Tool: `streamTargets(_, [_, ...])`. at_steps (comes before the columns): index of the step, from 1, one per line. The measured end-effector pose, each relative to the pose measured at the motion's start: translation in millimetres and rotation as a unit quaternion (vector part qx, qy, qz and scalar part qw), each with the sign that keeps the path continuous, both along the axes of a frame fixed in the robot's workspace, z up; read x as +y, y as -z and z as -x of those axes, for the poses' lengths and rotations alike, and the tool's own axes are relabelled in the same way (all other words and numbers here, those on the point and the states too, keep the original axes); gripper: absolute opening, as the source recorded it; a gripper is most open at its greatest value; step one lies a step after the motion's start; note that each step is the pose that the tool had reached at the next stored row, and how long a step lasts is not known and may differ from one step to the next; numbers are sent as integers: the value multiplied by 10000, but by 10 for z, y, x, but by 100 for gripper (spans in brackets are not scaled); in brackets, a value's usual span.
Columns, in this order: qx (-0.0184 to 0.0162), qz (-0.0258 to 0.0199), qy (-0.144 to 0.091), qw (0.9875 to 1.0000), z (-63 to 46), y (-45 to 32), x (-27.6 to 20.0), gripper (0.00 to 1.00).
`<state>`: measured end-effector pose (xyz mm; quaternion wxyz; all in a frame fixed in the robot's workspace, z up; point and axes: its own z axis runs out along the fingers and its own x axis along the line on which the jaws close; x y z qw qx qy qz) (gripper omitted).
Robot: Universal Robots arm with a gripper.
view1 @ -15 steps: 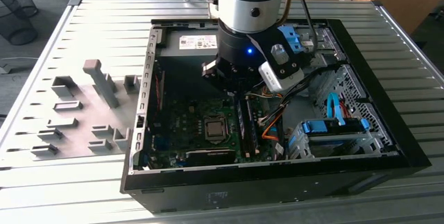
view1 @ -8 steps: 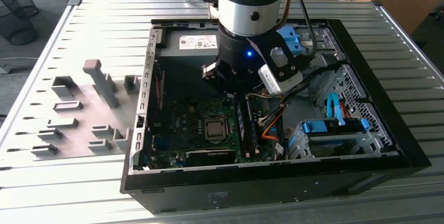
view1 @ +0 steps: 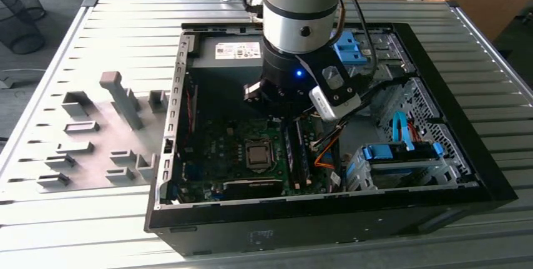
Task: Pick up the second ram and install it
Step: 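Insert the second ram into the second slot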
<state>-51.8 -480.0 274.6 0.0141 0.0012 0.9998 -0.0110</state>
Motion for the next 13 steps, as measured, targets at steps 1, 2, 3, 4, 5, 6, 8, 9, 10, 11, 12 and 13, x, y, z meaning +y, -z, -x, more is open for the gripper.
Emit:
streamTargets(1, [0,0,0,10000,-1,19,0,14])
streamTargets(2, [1,0,0,10000,-1,35,0,14])
streamTargets(3, [4,1,0,10000,-1,37,0,14])
streamTargets(4, [5,1,0,10000,-1,37,0,14])
streamTargets(5, [5,1,0,10000,-1,37,0,14])
streamTargets(6, [6,1,0,10000,-1,37,0,14])
streamTargets(8, [5,0,0,10000,-1,38,0,14])
streamTargets(9, [5,0,0,10000,-1,38,0,14])
streamTargets(10, [5,0,0,10000,-1,38,0,14])
streamTargets(11, [5,0,0,10000,-1,39,0,14])
streamTargets(12, [5,0,0,10000,-1,40,0,14])
streamTargets(13, [5,0,0,10000,-1,40,0,14])
